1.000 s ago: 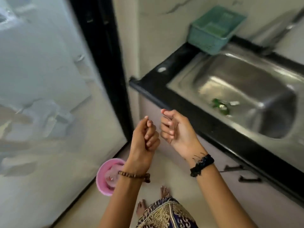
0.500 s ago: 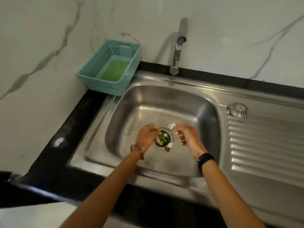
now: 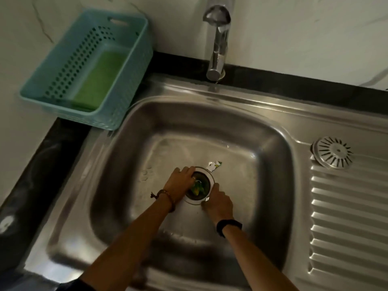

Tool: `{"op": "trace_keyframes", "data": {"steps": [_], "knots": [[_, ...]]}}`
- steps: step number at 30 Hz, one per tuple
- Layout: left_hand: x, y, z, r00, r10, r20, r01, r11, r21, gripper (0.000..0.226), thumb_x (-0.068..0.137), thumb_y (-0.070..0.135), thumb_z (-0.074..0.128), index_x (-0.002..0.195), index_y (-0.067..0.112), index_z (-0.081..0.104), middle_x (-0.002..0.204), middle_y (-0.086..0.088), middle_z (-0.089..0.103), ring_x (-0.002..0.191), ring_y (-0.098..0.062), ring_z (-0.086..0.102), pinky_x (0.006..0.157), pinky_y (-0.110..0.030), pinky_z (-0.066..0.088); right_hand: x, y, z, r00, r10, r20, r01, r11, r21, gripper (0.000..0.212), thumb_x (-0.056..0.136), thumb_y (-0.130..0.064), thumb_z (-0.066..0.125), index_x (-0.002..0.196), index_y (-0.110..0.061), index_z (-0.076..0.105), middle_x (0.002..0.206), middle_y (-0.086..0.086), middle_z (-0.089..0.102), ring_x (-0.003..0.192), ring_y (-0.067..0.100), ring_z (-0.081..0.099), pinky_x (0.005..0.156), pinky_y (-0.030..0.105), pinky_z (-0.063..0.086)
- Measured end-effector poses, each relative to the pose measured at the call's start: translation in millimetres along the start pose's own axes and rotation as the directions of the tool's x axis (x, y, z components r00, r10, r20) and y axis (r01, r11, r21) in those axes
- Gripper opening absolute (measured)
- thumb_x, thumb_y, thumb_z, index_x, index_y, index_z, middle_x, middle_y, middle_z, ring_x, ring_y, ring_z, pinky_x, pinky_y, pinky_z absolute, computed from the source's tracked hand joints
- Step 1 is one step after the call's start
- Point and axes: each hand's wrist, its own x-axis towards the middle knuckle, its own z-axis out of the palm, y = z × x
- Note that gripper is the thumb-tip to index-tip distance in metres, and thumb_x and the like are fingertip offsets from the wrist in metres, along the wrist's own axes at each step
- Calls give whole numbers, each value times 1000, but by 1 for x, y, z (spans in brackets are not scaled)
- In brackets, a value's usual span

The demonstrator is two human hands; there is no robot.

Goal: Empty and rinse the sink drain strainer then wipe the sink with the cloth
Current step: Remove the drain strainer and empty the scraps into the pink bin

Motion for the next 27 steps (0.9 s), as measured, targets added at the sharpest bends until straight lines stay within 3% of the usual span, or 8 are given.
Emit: {"op": "trace_keyframes", "data": {"steps": [5, 7, 9, 14, 18, 20, 23, 27], "knots": [[-19, -1, -10, 988, -84, -128, 81, 996, -26, 28, 92, 12, 42, 118, 11, 54, 127, -11, 50, 115, -28, 50, 94, -39, 38, -1, 3, -15, 999, 26, 26, -32, 963, 268, 31, 77, -6, 67, 98, -12, 45, 99, 11, 60, 83, 21, 60, 59, 17, 41], [-32, -1, -23, 963, -182, -199, 159, 979, -128, 24, 92, 16, 44, 111, 14, 58, 116, -7, 57, 106, -26, 56, 89, -36, 41, -7, 1, -26, 999, 48, 9, -47, 897, 440, 27, 76, -6, 67, 91, -13, 46, 90, 8, 60, 70, 14, 56, 47, 12, 40], [-49, 0, -38, 916, -325, -235, 249, 920, -303, 22, 92, 25, 46, 106, 15, 61, 109, -5, 60, 99, -24, 59, 84, -35, 43, -18, -4, -38, 999, 48, -12, -30, 775, 632, 22, 78, -7, 67, 91, -14, 51, 91, 11, 64, 72, 17, 60, 51, 17, 43], [-118, 4, -72, 807, -579, -116, 264, 529, -806, 19, 87, 29, 57, 96, 15, 65, 96, -2, 66, 85, -21, 61, 70, -28, 43, -68, -28, -63, 998, -34, -56, 65, 591, 804, 12, 83, -16, 65, 92, -18, 57, 79, 3, 64, 61, 9, 55, 52, 18, 42], [-207, 12, -80, 787, -617, 12, 72, 72, -995, 5, 84, 19, 64, 79, 18, 64, 69, 5, 59, 50, 0, 53, 52, -14, 43, -143, -55, -61, 980, -182, -80, 161, 486, 859, 15, 84, -4, 60, 91, -16, 54, 61, -9, 65, 48, 2, 52, 44, 13, 40], [-265, 20, -72, 785, -618, 51, -12, -97, -995, 15, 84, 18, 63, 71, 24, 62, 61, 7, 55, 42, 1, 47, 45, -13, 37, -192, -66, -45, 954, -293, -70, 204, 461, 864, 18, 84, 0, 59, 92, -16, 55, 53, -11, 63, 45, -1, 50, 43, 11, 40], [-355, 38, -46, 753, -651, 93, -76, -227, -971, 14, 86, 20, 61, 73, 24, 66, 59, 2, 54, 48, -5, 46, 46, -17, 36, -260, -74, -6, 899, -438, 14, 215, 469, 857, 17, 82, -1, 62, 93, -14, 59, 60, -5, 64, 47, 2, 48, 44, 12, 42], [-460, 60, 18, 641, -749, 167, -110, -305, -946, 12, 87, 22, 59, 85, 17, 69, 70, 2, 64, 49, -1, 46, 46, -15, 37, -329, -79, 68, 794, -586, 162, 262, 571, 778, 17, 82, -3, 64, 93, -16, 61, 62, -4, 68, 48, 0, 51, 46, 12, 44]]}}
